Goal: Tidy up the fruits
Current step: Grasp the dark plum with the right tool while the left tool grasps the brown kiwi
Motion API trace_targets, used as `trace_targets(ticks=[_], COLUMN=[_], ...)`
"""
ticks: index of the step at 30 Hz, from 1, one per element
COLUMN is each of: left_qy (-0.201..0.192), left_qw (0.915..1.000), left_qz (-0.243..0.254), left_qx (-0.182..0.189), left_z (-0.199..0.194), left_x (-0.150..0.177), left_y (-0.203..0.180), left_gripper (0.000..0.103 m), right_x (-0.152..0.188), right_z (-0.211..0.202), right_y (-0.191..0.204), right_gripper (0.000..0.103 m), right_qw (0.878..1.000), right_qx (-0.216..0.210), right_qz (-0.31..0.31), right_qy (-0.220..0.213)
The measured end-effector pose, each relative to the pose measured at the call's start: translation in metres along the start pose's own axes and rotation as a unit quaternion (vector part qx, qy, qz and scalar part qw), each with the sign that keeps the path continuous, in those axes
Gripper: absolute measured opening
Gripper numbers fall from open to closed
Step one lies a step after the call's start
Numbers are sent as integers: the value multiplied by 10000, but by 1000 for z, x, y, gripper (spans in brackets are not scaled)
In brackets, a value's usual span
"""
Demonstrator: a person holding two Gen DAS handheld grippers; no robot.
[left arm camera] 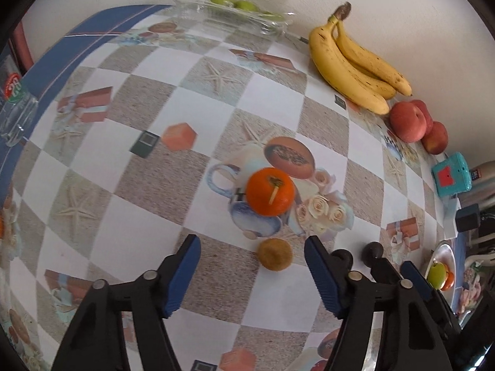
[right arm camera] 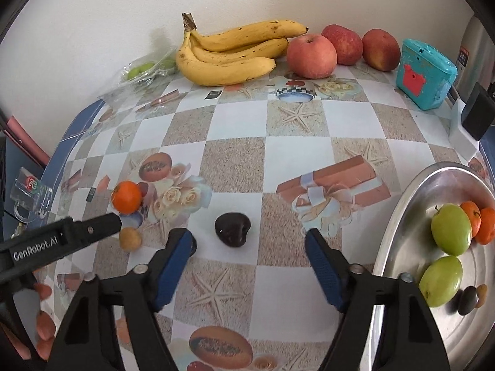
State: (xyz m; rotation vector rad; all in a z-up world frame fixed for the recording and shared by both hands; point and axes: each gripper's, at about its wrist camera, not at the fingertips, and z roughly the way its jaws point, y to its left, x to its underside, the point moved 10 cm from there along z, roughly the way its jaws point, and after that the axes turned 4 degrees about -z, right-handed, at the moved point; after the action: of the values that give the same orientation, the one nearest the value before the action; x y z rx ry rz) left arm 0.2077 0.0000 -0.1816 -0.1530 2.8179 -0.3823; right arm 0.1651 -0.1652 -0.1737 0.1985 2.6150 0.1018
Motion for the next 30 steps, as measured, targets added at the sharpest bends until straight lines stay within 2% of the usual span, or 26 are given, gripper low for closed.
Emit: trace_targets(ticks=[2, 4, 13, 25, 30], left_qy=[29, 86, 176, 41, 6], left_qw=[10000, 9999, 9996, 9998, 9999], left_qz=[8, 5, 47, 22, 10], left_qx=[28, 106, 225, 175, 140], left_z=[2, 5, 11, 2, -2], left_x=[1, 3, 8, 4, 2], left_y=[-2, -5, -13, -10, -10], left_gripper=[66, 58, 28, 28, 28], right_x=[-1, -1, 2, 2, 2], right_z=[2, 4, 13, 20, 19], right_y=[1, 1, 7, 14, 13], right_gripper=[72, 62, 44, 27, 25], right_qw=[10000, 10000, 9998, 9996, 9995], right_qx=[-22, -36, -156, -253, -310], right_qz=[-4, -21, -83, -136, -89], right_qy=[13, 16, 82, 73, 65])
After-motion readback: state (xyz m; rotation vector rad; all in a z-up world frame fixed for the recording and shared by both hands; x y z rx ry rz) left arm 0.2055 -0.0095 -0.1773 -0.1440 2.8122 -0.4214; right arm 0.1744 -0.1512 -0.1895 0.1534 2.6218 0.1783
